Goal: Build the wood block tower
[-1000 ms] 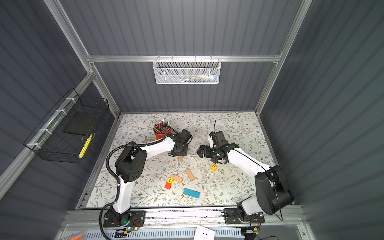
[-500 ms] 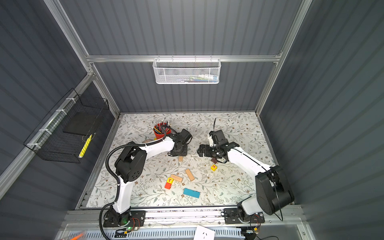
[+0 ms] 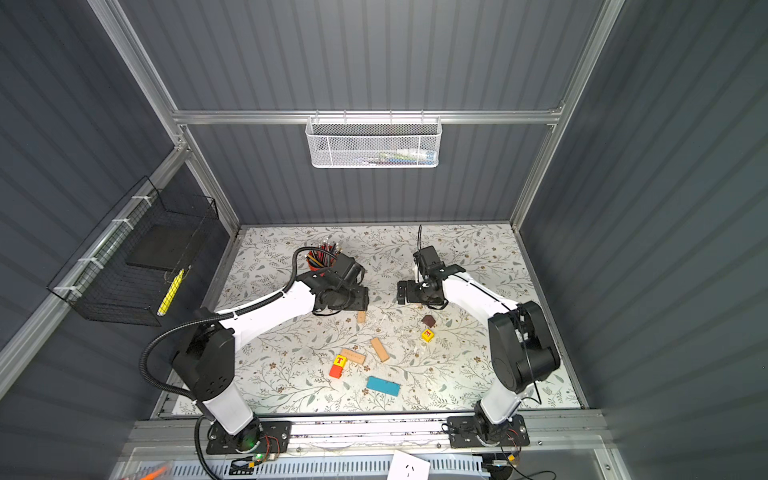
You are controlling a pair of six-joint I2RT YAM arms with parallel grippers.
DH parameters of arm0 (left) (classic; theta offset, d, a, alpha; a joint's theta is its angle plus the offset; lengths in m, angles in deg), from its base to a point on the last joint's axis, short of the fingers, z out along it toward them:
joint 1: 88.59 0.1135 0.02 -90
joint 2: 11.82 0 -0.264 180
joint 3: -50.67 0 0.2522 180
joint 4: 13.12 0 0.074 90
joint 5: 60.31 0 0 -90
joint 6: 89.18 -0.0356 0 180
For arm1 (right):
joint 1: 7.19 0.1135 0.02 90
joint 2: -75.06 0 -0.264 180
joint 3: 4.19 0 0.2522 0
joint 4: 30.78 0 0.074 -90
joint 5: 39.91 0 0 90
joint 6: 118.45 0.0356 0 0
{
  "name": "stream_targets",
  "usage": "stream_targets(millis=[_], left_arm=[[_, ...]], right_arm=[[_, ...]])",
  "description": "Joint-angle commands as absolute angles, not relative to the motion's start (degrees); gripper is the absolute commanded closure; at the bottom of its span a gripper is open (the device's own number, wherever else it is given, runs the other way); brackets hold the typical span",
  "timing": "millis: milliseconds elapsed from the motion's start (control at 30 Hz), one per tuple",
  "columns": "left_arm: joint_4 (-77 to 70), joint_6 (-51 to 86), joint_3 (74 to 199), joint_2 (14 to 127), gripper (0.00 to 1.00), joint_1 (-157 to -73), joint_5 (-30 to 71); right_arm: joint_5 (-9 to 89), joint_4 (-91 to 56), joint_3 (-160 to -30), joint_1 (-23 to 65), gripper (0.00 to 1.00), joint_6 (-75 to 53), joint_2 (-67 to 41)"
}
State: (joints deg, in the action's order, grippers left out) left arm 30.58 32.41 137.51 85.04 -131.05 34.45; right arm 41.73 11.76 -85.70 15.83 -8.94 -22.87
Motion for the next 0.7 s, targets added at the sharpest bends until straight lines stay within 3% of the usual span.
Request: stream_targets(millis=[0,300,667], left_arm=[[28.19,29.32,134.11,80.77,0.23,-131.37,31.46],[24.38,29.36,125.66,70.6,0.01,-131.37,33.12],[23.4,32.89,122.14,67.72,0.0,-131.34,37.14]], right_arm=[[41.65,13.85,-89.09,15.58,0.01,-10.92,-26.58],[42.21,15.39,-96.11,14.33,0.05,-9.51,-34.09],[38.79,13.23,-96.13,14.46,0.06,-9.51,-37.57]])
